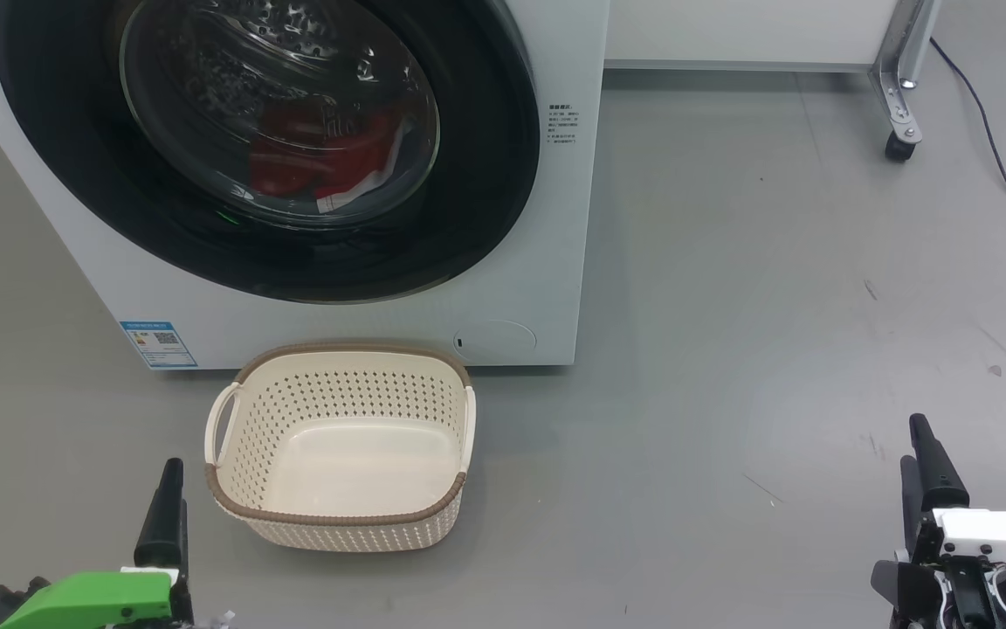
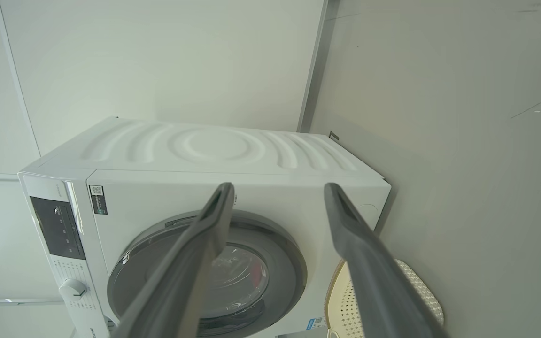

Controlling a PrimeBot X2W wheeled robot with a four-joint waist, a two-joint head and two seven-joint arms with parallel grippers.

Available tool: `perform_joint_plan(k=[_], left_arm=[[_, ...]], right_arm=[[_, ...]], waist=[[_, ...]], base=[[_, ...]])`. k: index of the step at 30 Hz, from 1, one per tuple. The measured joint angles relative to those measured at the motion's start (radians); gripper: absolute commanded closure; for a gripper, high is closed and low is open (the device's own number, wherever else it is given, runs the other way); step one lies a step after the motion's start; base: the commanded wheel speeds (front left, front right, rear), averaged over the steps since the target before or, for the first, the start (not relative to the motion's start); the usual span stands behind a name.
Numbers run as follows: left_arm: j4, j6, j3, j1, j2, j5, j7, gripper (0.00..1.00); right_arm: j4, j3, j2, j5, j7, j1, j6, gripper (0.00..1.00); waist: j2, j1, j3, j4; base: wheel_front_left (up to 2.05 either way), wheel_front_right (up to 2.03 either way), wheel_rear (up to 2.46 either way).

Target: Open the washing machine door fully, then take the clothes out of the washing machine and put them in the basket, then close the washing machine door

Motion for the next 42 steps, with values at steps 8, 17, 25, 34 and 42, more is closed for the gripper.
perform_joint_plan(k=[8, 17, 25, 34, 42], left_arm=[[-0.029, 0.0, 0.001, -0.002, 0.002, 0.056, -0.026, 0.0], [-0.082, 0.0, 0.003, -0.006, 0.006, 0.198, -0.059, 0.0], [-0.118, 0.0, -0.02, -0.009, 0.014, 0.379, -0.089, 0.0], [-0.145, 0.0, -0.06, -0.009, 0.029, 0.621, -0.121, 0.0], [-0.145, 0.02, -0.111, -0.008, 0.039, 0.83, -0.148, 0.0]], right_arm=[[-0.046, 0.001, -0.003, -0.072, -0.026, 0.0, 0.0, 0.0], [-0.112, 0.016, -0.007, -0.228, -0.06, 0.0, 0.0, 0.0], [-0.14, 0.036, -0.008, -0.36, -0.088, 0.001, 0.0, 0.0], [-0.157, 0.061, -0.02, -0.527, -0.116, 0.004, -0.01, 0.0], [-0.157, 0.106, -0.03, -0.676, -0.146, 0.022, -0.027, 0.0]], waist=[[0.0, 0.0, -0.006, 0.001], [0.0, 0.0, -0.013, 0.008], [0.0, 0.0, -0.014, 0.015], [0.0, 0.0, -0.013, 0.021], [0.0, 0.0, -0.012, 0.023]], base=[[0.0, 0.0, 0.0], [0.0, 0.0, 0.0], [0.0, 0.0, 0.0], [0.0, 0.0, 0.0], [0.0, 0.0, 0.0]])
